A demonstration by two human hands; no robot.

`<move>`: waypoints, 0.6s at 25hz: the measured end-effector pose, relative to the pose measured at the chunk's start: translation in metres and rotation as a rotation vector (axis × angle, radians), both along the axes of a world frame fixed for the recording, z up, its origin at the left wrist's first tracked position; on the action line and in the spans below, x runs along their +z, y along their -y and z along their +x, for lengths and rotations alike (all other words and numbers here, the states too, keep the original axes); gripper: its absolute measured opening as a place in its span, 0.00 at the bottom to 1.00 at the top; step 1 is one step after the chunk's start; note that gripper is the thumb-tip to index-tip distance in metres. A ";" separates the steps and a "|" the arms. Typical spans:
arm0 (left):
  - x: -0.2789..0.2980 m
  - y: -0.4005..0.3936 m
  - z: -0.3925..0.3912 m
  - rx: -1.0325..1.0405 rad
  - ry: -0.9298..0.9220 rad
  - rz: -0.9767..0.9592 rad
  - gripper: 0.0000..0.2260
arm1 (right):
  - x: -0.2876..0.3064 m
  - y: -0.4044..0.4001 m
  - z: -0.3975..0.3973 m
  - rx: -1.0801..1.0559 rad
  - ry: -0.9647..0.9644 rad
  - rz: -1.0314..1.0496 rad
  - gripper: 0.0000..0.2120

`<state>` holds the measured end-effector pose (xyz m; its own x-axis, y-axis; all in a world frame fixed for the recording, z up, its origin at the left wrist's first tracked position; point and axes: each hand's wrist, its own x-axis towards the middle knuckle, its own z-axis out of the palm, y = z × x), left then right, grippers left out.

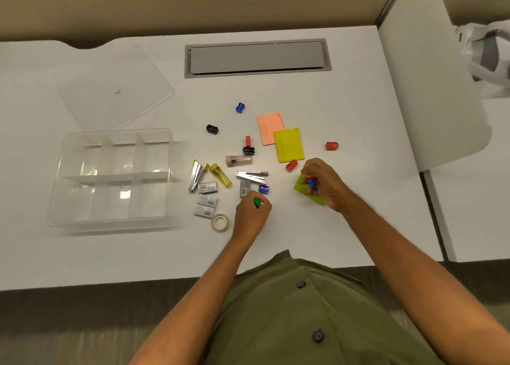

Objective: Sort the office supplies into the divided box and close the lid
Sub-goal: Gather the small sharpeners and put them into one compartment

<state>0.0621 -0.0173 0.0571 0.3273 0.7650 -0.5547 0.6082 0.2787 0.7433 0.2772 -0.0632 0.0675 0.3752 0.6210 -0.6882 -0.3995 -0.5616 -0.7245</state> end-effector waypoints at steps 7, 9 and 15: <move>0.000 -0.003 0.025 -0.401 -0.388 0.511 0.13 | -0.032 -0.038 0.014 0.567 0.876 -0.041 0.17; -0.002 -0.003 0.027 -0.469 -0.437 0.545 0.14 | -0.040 -0.035 0.013 0.671 0.952 -0.080 0.15; -0.005 -0.007 0.026 -0.598 -0.503 0.663 0.13 | -0.048 -0.020 0.020 0.612 0.958 -0.078 0.10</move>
